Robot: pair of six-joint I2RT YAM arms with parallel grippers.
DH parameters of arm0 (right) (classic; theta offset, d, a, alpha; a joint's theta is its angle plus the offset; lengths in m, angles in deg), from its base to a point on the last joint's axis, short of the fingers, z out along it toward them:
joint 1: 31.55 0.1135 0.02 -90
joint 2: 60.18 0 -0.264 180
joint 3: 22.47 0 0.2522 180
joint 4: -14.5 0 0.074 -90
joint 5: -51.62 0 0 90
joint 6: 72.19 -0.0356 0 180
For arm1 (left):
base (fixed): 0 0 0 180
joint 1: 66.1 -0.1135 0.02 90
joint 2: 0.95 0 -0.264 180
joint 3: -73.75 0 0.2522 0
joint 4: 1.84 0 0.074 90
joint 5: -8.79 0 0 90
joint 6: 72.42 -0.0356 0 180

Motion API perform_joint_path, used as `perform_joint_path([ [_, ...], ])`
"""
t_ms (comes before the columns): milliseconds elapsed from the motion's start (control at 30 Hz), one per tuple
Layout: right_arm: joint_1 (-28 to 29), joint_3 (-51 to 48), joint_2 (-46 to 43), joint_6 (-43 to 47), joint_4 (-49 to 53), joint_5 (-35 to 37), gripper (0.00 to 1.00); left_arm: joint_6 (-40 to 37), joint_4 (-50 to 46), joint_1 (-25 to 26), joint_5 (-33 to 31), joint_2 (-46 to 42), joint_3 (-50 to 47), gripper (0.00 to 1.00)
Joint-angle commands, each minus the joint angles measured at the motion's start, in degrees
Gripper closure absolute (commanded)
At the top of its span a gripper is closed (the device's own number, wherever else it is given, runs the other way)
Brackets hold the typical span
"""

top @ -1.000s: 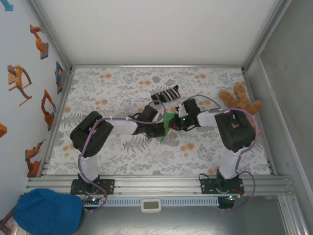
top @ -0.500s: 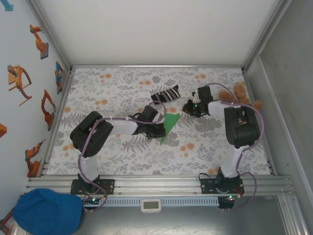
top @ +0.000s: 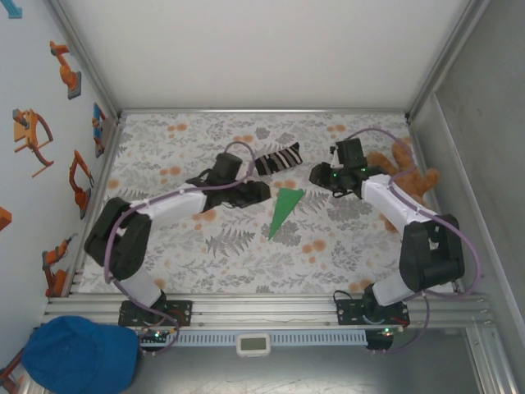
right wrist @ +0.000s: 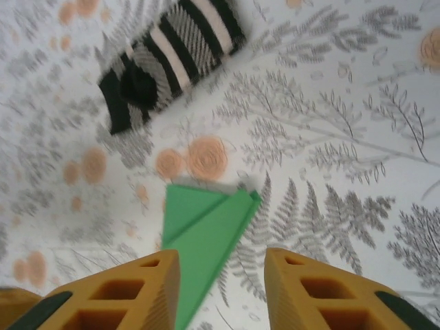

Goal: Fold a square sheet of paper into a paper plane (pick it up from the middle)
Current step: Fold the wing for the fifth time at the center of the table.

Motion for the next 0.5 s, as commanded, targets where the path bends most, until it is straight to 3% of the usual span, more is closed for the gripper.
perform_joint_path([
  [0, 5.31, 3.7, 0.82, -0.9, 9.9, 10.05, 0.6, -1.93, -4.83, -2.95, -5.84, -4.51, -3.63, 0.46],
  [167, 13.34, 10.57, 7.05, -7.08, 17.65, 18.08, 0.58, -3.01, -8.22, -6.34, -14.31, -10.0, -8.38, 0.24],
  [333, 19.41, 15.38, 13.13, -12.96, 19.53, 22.16, 0.46, -1.98, -10.37, -7.92, -22.79, -15.02, -13.0, 0.04],
  [367, 20.29, 16.48, 14.62, -13.83, 20.04, 22.63, 0.46, -1.87, -10.64, -8.22, -23.64, -15.92, -13.83, 0.01],
  [467, 22.16, 19.86, 18.42, -16.49, 21.69, 24.24, 0.46, -2.02, -11.45, -8.88, -24.63, -17.83, -15.56, 0.04],
])
